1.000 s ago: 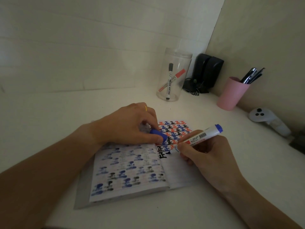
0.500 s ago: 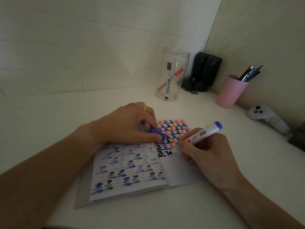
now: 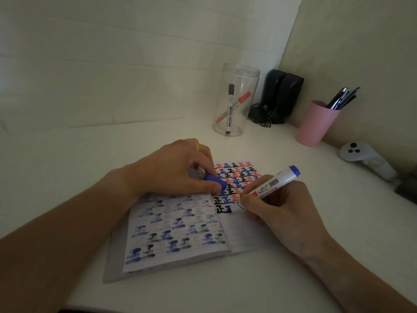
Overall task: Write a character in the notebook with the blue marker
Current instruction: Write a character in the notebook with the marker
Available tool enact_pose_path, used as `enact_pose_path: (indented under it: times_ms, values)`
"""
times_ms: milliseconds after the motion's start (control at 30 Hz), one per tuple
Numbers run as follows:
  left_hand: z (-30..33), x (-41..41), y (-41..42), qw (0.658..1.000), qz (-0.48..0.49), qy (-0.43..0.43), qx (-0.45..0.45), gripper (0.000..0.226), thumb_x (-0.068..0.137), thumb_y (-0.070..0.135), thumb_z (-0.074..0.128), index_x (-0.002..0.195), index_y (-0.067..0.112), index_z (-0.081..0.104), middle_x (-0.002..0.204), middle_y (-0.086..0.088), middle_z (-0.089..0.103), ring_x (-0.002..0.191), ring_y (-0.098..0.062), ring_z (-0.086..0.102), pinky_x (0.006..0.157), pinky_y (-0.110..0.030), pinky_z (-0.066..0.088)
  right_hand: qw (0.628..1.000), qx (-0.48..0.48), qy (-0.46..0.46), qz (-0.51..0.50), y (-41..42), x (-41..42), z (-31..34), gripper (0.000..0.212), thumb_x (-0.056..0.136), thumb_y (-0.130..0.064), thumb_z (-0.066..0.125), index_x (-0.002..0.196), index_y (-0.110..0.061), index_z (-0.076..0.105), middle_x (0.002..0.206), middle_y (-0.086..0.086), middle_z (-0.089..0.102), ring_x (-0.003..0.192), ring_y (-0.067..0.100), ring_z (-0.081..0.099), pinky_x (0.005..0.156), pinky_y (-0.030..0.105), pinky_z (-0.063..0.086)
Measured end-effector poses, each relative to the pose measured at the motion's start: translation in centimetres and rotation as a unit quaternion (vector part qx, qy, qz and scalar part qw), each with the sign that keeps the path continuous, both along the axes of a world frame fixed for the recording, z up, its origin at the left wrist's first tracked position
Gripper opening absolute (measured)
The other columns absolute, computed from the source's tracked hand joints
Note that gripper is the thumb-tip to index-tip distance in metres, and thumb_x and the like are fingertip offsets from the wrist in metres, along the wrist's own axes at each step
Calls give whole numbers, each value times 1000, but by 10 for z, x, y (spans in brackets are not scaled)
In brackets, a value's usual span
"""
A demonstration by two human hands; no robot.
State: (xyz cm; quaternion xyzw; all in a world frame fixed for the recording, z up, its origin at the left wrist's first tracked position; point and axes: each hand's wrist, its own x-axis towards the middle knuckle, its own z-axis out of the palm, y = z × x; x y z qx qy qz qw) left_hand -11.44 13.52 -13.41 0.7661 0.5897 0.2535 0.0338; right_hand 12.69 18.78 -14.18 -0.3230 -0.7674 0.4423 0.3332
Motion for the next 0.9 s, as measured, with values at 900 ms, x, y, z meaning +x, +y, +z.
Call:
enact_pose_path:
  times_ms: [900]
  values:
    - [-3, 11, -7, 994, 86, -23, 58, 35, 98, 52, 49, 113, 26, 68, 95, 12, 65, 81, -7, 59, 72, -27, 48, 973, 87, 162, -137, 41, -36, 5, 15, 87, -27, 76, 102, -29, 72, 95, -6, 78, 89, 11, 75, 81, 38, 63]
